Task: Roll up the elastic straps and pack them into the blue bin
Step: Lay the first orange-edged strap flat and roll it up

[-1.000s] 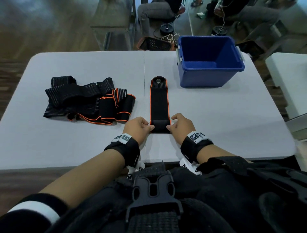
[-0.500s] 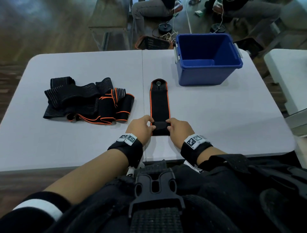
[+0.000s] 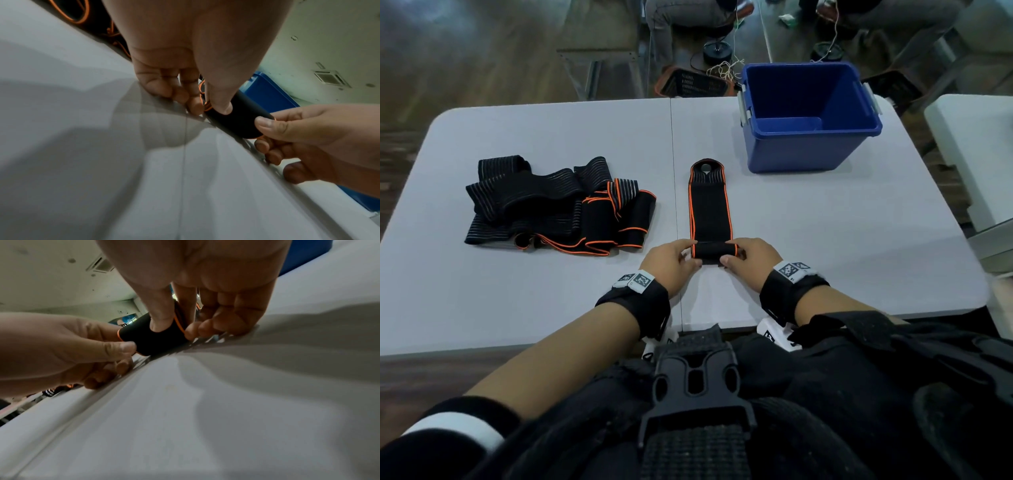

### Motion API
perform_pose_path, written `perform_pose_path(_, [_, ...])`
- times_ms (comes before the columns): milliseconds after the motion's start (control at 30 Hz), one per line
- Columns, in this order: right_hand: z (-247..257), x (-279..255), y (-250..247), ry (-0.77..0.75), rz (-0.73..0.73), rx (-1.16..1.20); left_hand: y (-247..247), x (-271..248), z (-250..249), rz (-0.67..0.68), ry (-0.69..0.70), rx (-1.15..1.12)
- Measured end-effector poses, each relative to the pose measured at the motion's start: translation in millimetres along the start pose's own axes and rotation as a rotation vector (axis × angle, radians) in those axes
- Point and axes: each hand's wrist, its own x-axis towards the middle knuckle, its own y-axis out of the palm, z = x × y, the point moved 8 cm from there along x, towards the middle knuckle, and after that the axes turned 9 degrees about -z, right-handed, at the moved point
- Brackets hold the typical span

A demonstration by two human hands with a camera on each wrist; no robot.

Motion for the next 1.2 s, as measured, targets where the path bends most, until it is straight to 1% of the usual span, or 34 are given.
perform_pose_path(133, [-3, 8, -3, 0.068, -0.013, 0.050, 0, 2, -2, 0.013, -0.050, -0.025])
perform_pose_path(300, [-6, 11, -1, 0.132, -0.019, 0.063, -1, 4, 0, -0.014, -0.105, -0.016])
perform_pose_path(433, [-11, 16, 4, 0.202, 0.018, -0.033, 1, 4, 3, 0.011, -0.143, 0.019])
perform_pose_path(567, [-14, 21, 8, 0.220, 0.043, -0.106, 0, 6, 2, 0.042, -0.169, 0.103])
perform_pose_path(633, [-13, 21, 6, 0.216, 0.017, -0.125, -3, 8, 1, 0.020, -0.149, 0.128])
perform_pose_path(700, [-7, 19, 0, 0.180, -0.065, -0.096, -8, 8, -4, -0.039, -0.099, 0.095])
perform_pose_path(767, [1, 16, -7, 0.090, -0.139, -0.057, -10, 9, -14, -0.068, 0.006, 0.128])
perform_pose_path(833, [6, 14, -8, 0.010, -0.149, -0.040, -10, 10, -22, -0.084, 0.115, 0.211])
perform_pose_path(933, [4, 15, -6, -0.016, -0.125, -0.041, -7, 9, -29, -0.088, 0.220, 0.307])
perform_pose_path(1000, [-2, 14, -5, -0.026, -0.085, -0.040, -2, 8, -26, -0.062, 0.242, 0.330])
perform_pose_path(1133, [-7, 15, -2, -0.069, 0.054, -0.098, 7, 11, -2, 0.058, 0.172, 0.208])
perform_pose_path(1200, [-9, 20, -1, -0.073, 0.067, -0.140, 9, 15, 4, 0.085, 0.155, 0.209])
